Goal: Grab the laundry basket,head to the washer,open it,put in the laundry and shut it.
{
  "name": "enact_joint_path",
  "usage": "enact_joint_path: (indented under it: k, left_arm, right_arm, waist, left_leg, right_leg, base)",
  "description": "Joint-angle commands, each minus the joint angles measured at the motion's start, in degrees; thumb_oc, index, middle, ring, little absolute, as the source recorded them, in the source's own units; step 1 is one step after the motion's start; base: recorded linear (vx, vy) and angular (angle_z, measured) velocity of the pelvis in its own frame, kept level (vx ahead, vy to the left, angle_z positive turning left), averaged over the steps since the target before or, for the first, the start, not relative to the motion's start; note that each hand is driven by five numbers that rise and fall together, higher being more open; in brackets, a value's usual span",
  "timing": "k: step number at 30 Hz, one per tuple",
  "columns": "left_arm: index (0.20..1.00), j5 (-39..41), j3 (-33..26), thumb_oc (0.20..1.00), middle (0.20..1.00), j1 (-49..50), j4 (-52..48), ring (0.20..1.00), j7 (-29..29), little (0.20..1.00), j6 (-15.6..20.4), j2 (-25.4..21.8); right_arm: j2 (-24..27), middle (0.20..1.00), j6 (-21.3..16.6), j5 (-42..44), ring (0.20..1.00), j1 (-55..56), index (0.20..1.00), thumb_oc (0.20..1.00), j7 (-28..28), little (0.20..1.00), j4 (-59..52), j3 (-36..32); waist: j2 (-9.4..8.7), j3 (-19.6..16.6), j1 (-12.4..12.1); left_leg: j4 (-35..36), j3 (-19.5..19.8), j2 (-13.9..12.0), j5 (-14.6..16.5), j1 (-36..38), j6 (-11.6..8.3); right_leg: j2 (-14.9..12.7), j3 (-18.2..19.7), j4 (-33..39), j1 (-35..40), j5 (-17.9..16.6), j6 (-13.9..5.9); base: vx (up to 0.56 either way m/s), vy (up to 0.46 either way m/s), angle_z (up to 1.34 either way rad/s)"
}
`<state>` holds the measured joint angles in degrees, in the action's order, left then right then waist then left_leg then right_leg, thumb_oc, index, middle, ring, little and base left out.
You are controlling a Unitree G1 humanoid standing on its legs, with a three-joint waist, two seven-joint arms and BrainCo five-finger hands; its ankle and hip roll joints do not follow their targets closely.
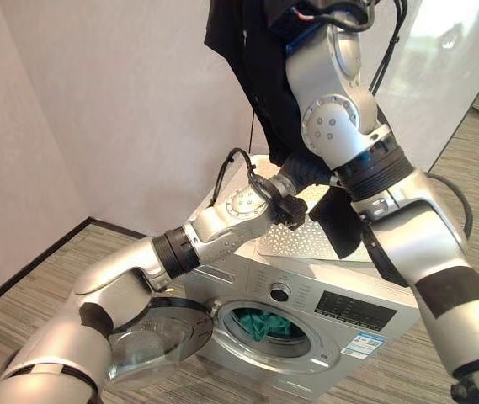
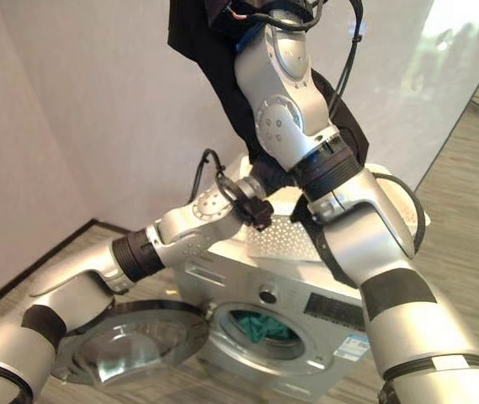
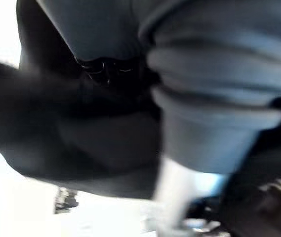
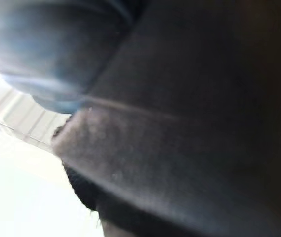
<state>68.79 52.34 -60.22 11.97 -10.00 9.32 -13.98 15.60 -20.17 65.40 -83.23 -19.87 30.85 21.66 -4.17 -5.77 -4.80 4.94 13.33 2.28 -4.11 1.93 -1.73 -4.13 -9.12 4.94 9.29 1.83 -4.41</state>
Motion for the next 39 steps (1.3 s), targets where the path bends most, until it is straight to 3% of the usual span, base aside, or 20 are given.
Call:
enact_joint_path:
  k: [1,2,5,8,15,26,32,34,35,39]
  left_arm:
    - [1.0,6.35,-13.55,1.0,1.0,-5.7,5.39,1.0,-0.84,1.0,8.92,9.66]
    - [1.0,6.36,-13.58,1.0,1.0,-5.56,5.41,1.0,-0.82,1.0,8.95,9.73]
    - [1.0,10.51,-19.78,1.0,1.0,-2.08,4.58,1.0,-1.07,1.0,11.68,16.9]
    - [1.0,13.2,-22.64,1.0,1.0,-0.58,4.79,1.0,-1.07,1.0,13.47,20.52]
    - [1.0,13.0,-26.29,1.0,1.0,0.31,3.9,1.0,-1.95,1.0,17.23,22.98]
    - [1.0,10.1,-28.38,1.0,1.0,-0.29,2.58,1.0,-2.96,1.0,18.35,23.65]
    - [1.0,8.24,-29.43,1.0,1.0,-0.52,2.71,1.0,-3.65,1.0,18.91,23.66]
    - [1.0,6.67,-29.56,1.0,1.0,-0.33,1.71,1.0,-3.64,1.0,18.64,22.68]
    - [1.0,6.64,-29.6,1.0,1.0,-0.28,1.68,1.0,-3.67,1.0,18.62,22.71]
    - [1.0,4.15,-29.37,1.0,1.0,0.18,-0.02,1.0,-3.19,1.0,17.77,20.83]
  right_arm:
    - [-2.27,0.2,-5.84,2.04,0.2,-2.25,0.2,0.2,-2.59,0.2,3.92,-5.53]
    - [-2.34,0.2,-5.87,1.92,0.2,-2.04,0.2,0.2,-2.7,0.2,3.81,-5.46]
    - [-5.73,0.2,-8.27,1.26,0.2,-0.82,0.2,0.2,-5.32,0.2,3.4,-10.35]
    - [-6.77,0.2,-10.36,0.2,0.2,0.25,0.2,0.2,-7.83,0.2,2.46,-14.0]
    - [-7.5,0.2,-14.58,-1.41,0.2,5.2,0.2,0.2,-10.62,0.2,-1.24,-19.19]
    - [-6.39,0.2,-13.69,-1.88,0.2,14.64,0.2,0.2,-10.59,0.2,-0.48,-21.27]
    - [-6.63,0.2,-10.3,-4.04,0.2,22.9,0.2,0.2,-7.71,0.2,-4.47,-17.24]
    - [-5.25,0.2,-6.11,-6.75,0.2,27.42,0.2,0.2,-5.26,0.2,-5.7,-13.42]
    - [-5.23,0.2,-6.1,-6.69,0.2,27.52,0.2,0.2,-5.19,0.2,-5.73,-13.38]
    - [-0.96,0.2,0.13,-12.89,0.2,33.17,0.2,0.2,-1.29,0.2,-8.64,-7.82]
  waist:
    - [0.39,-1.18,0.54]
    - [0.46,-1.27,0.48]
    - [0.27,-1.11,1.24]
    - [0.37,-1.36,1.97]
    - [0.84,-1.27,2.93]
    - [1.84,-0.73,3.42]
    - [2.14,-0.17,4.25]
    - [2.17,0.23,4.64]
    - [2.22,0.19,4.62]
    - [2.15,0.64,5.32]
  left_leg:
    - [-0.02,-2.94,-0.63,5.94,4.6,0.38]
    - [-0.01,-3.0,-0.66,6.0,4.7,0.38]
    - [0.01,-3.55,-0.68,5.75,4.89,0.51]
    - [0.04,-4.15,-0.81,6.63,5.4,0.52]
    - [0.06,-5.17,-0.56,7.01,5.68,0.86]
    - [0.06,-6.04,-0.42,6.97,6.41,1.41]
    - [0.06,-6.44,-0.41,7.08,6.71,1.52]
    - [0.06,-6.91,-0.56,7.07,6.89,1.51]
    - [0.06,-6.93,-0.57,7.08,6.91,1.51]
    - [0.06,-7.49,-0.74,6.98,7.11,1.45]
  right_leg:
    - [-0.46,1.59,-1.6,0.54,0.82,-1.01]
    - [-0.44,1.65,-1.65,0.58,0.89,-1.0]
    - [-0.41,2.08,-2.09,0.38,0.81,-0.88]
    - [-0.35,2.49,-2.2,0.63,1.4,-0.82]
    - [-0.5,3.22,-2.26,0.29,1.1,-0.97]
    - [-0.67,4.2,-2.86,0.12,0.76,-0.96]
    - [-0.79,4.57,-3.35,-0.15,0.76,-0.94]
    - [-0.72,4.84,-3.71,-0.32,0.84,-0.95]
    - [-0.71,4.87,-3.73,-0.32,0.85,-0.95]
    - [-0.59,5.37,-4.06,-0.55,0.83,-0.97]
  base:
    - [0.04,-0.002,-0.08]
    - [0.01,0.011,-0.11]
    - [0.0,0.007,-0.16]
    - [0.02,0.006,-0.1]
    - [-0.02,0.012,-0.08]
    - [-0.01,0.015,-0.08]
    - [0.0,0.002,-0.01]
    - [-0.01,0.006,-0.06]
    - [-0.01,0.005,-0.12]
    - [-0.01,0.001,-0.09]
